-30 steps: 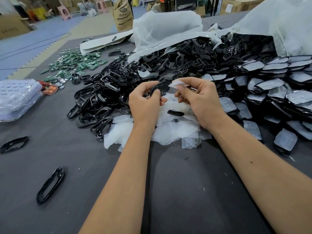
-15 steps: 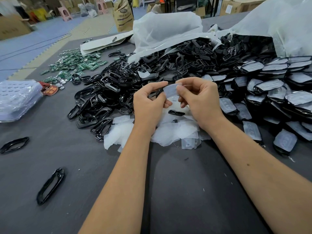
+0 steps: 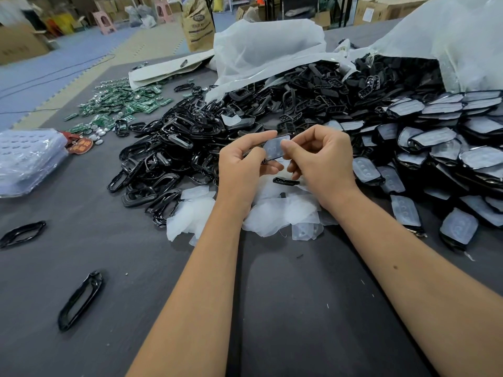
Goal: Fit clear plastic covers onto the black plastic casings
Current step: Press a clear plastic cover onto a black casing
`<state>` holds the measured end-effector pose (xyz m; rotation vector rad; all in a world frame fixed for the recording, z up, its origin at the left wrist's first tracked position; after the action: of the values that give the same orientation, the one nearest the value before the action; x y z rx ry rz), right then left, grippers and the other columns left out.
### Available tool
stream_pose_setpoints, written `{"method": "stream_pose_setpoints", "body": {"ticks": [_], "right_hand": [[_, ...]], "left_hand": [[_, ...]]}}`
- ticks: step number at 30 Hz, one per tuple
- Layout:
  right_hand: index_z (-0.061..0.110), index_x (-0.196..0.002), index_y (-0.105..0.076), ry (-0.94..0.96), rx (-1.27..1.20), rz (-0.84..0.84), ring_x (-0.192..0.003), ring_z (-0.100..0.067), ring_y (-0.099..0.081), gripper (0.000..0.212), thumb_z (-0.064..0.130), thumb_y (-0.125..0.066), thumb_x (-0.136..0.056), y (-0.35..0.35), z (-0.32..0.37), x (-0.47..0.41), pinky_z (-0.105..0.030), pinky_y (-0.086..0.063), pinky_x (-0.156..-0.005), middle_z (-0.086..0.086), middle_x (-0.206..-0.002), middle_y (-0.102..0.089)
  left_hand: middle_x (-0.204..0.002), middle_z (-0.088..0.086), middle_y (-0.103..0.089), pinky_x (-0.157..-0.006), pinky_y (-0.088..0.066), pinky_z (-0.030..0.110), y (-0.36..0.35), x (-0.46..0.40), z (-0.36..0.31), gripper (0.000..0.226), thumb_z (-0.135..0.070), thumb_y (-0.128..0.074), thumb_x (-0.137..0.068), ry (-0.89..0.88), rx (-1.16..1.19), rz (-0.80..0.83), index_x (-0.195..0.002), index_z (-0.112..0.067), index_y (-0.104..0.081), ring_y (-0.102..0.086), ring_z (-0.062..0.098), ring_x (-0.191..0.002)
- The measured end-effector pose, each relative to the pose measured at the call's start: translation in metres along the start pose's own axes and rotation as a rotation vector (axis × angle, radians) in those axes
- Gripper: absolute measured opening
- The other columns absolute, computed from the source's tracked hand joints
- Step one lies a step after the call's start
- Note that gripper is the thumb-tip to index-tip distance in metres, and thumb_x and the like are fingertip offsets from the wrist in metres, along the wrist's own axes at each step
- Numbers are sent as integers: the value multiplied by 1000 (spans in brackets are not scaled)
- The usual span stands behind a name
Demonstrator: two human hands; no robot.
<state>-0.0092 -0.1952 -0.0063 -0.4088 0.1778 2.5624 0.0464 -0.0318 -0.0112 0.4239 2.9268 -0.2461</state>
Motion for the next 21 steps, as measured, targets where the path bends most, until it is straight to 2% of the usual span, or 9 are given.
{"method": "stream_pose_setpoints", "body": {"ticks": [5,12,21], "right_hand": [[7,-81,-68,10,27,-7,-50,-22,-68,18,16,-80,-89,0,-1,0,-29,-52,-45,-6,-67,-73],[-1,-85,-68,20,-157,91,-49,-21,-61,16,9,-81,-90,-8,5,1,-28,-49,-43,-19,-71,-71],[10,-80,-69,-32,21,-5,-47,-19,-64,18,19,-81,-89,0,-8,-3,-26,-47,-42,-6,-67,-74]], "left_hand": [[-102,18,-74,-65,-57,27,1,2,-3,35,5,-52,-92,-16,-47,-19,-112,-9,-77,-67,21,-64],[-102,16,-75,-69,-58,29,4,2,-1,30,2,-56,-95,4,-69,-42,-115,-8,-76,-68,23,-68],[-104,14,-76,-68,-59,26,1,2,-4,28,3,-62,-95,-30,-112,-19,-112,-12,-77,-70,18,-65]]}}
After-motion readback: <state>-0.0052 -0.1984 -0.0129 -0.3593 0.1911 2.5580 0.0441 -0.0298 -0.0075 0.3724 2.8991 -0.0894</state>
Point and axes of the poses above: each hand's wrist, its own x-axis away from the middle knuckle, its own y-axis out of the back of the hand, z = x × y, the point moved 10 cm from there along -x, towards the middle knuckle
